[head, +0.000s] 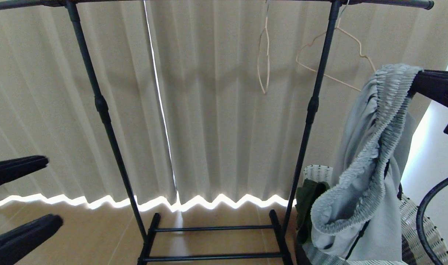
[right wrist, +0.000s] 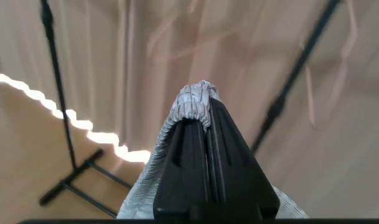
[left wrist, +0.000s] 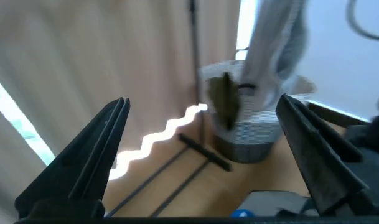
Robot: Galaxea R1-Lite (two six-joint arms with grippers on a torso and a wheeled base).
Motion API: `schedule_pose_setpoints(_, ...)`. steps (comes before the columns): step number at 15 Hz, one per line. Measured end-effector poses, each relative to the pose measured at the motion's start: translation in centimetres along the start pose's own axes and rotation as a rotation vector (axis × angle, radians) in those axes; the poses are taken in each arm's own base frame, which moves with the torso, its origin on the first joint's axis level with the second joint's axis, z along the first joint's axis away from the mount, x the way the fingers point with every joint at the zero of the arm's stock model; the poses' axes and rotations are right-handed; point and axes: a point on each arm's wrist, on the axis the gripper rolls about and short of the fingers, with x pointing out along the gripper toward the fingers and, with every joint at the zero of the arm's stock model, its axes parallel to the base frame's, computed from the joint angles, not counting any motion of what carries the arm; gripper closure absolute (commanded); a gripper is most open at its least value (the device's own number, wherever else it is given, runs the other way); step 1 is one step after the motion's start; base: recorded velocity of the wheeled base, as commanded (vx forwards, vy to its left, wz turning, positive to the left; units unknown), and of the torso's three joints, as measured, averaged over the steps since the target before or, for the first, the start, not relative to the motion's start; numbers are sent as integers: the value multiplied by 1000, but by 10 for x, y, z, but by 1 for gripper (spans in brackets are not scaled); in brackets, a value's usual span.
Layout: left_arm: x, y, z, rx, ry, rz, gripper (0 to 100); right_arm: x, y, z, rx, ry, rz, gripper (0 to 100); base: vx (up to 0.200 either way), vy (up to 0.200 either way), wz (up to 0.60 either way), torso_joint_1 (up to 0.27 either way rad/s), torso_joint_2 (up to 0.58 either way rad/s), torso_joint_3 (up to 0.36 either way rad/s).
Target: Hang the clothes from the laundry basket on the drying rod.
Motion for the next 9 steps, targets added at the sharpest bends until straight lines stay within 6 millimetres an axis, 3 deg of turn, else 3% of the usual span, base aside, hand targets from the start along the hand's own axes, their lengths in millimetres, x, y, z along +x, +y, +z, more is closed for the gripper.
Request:
schedule_pose_setpoints(2,39,3,9,-29,11,-48,0,7,4,4,3,-4,22,100,0,0,0,0,0,0)
schedule_pose_setpoints(4,79,-8,11,-73,8,-122,0,9,8,7,3,-11,42,100,0,0,0,0,0,0)
schedule_pose_setpoints(9,162,-57,-17,-146,58,-269,0,8,18,21,10,-61,102,100,0,0,0,0,0,0)
